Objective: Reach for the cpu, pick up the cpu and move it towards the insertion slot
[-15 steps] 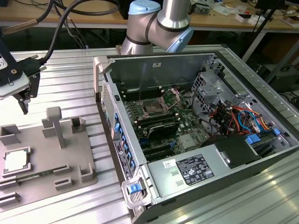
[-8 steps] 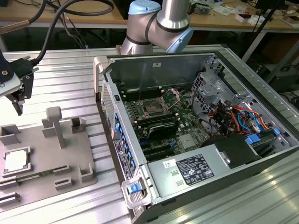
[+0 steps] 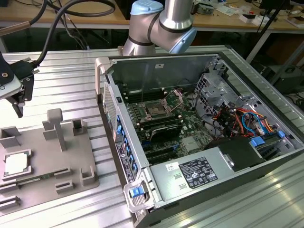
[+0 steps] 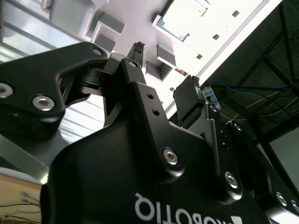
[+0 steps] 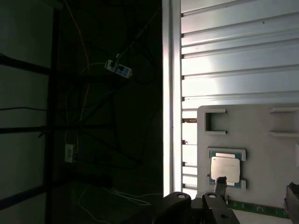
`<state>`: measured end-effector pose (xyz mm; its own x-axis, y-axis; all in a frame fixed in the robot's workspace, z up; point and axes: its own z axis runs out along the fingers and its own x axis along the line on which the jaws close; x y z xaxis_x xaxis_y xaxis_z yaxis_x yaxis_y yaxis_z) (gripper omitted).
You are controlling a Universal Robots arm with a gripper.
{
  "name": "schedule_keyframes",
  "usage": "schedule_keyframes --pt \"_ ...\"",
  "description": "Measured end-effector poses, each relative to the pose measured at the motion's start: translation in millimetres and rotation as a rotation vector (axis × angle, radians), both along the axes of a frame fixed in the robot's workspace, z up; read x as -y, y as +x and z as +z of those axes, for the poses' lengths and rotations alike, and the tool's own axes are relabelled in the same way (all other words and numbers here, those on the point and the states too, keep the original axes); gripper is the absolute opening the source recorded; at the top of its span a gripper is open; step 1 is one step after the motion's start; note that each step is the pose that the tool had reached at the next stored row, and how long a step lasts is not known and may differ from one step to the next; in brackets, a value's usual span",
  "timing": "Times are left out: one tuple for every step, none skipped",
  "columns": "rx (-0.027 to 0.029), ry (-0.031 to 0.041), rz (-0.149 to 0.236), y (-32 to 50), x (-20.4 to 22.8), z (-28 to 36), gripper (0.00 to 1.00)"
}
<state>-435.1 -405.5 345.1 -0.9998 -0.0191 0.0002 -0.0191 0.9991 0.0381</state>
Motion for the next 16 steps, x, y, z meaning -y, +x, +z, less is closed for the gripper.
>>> schedule_keyframes --pt "0.0000 0.0000 0.000 0.0 0.0 -0.3 0.55" --pt "0.0002 0.0001 0.000 0.0 0.0 -0.6 0.55" --pt "0.0001 0.0000 0.000 0.0 0.0 -0.7 0.55" --pt "0.0001 0.0001 0.000 0.0 0.0 -1.0 0.55" --pt "0.0002 0.0001 0.000 0.0 0.0 -1.2 0.55" --pt "0.0001 0.0001 0.000 0.0 0.0 -1.2 0.55" --pt "0.0001 0.0000 0.000 0.0 0.0 -1.3 0.55" --pt "0.0002 0.0001 0.000 0.0 0.0 -1.5 0.55" --pt "0.0001 0.0001 0.000 0.0 0.0 -1.5 0.55" --pt "0.0002 0.0001 0.000 0.0 0.0 -1.8 0.55" --pt "0.0002 0.0000 0.000 0.0 0.0 -1.9 0.55" --pt "0.0002 0.0001 0.000 0.0 0.0 -2.7 0.55" --pt "0.0002 0.0001 0.000 0.0 0.0 -3.3 0.55" --pt "0.0002 0.0001 0.000 0.0 0.0 -3.5 0.55" --pt "0.0002 0.0001 0.000 0.0 0.0 -3.6 0.55" --pt "0.0002 0.0001 0.000 0.0 0.0 -3.9 0.55"
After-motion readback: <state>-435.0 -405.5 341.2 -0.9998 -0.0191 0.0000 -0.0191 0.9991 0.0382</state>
